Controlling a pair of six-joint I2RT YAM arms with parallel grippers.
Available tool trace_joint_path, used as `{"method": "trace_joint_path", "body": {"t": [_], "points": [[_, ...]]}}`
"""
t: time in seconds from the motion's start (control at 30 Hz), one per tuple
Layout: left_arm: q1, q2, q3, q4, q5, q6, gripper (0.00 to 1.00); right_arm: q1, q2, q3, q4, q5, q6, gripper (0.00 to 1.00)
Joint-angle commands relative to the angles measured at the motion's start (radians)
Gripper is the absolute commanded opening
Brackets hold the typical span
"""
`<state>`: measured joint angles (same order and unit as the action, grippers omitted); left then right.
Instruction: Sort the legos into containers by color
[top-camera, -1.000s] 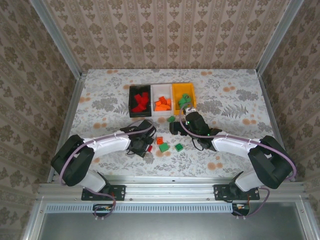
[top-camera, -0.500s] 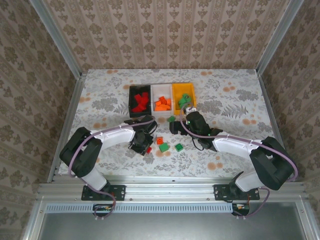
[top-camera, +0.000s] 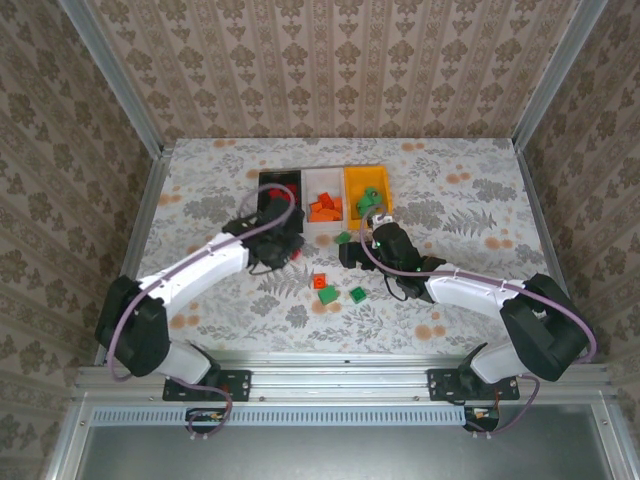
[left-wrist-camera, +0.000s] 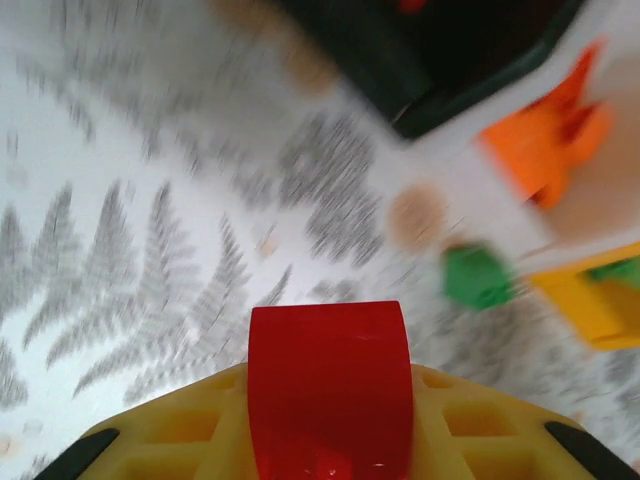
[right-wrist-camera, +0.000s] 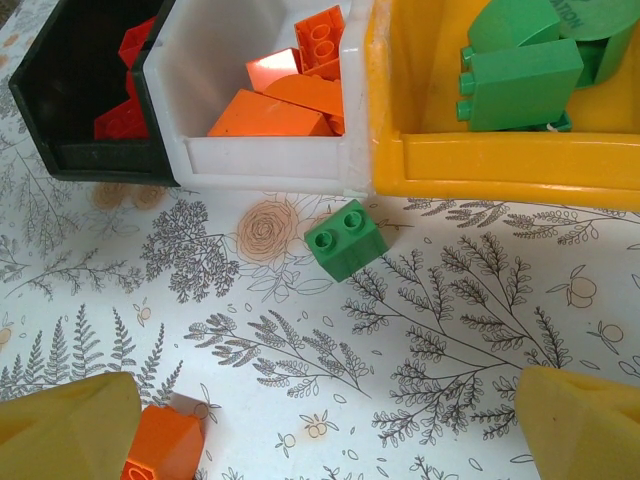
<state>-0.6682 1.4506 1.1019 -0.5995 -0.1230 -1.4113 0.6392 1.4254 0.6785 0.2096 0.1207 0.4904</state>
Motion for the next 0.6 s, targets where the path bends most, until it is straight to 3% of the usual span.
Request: {"method": "trace_joint_path", "body": {"t": [0.0, 0.27, 0.33, 0.57], "points": [[0.092, 0.021, 0.081, -0.036, -0.082, 0.227, 0.33, 0.005, -0.017, 0.000, -0.001, 0.004, -0.004, 0.98], [0.206, 0.301, 0.402, -0.030, -0.145, 0.530, 0.38, 0.005, -0.015, 0.001, -0.004, 0.012, -0.009, 0.98], [0.246, 0.378, 0.470, -0.025, -0.124, 0.566, 0.39, 0.005, -0.014, 0.001, -0.005, 0.013, -0.009, 0.97], [0.259, 0.624, 0.743, -0.146, -0.147, 0.686, 0.44, 0.006, -0.020, 0.000, -0.006, 0.011, -0.009, 0.97]]}}
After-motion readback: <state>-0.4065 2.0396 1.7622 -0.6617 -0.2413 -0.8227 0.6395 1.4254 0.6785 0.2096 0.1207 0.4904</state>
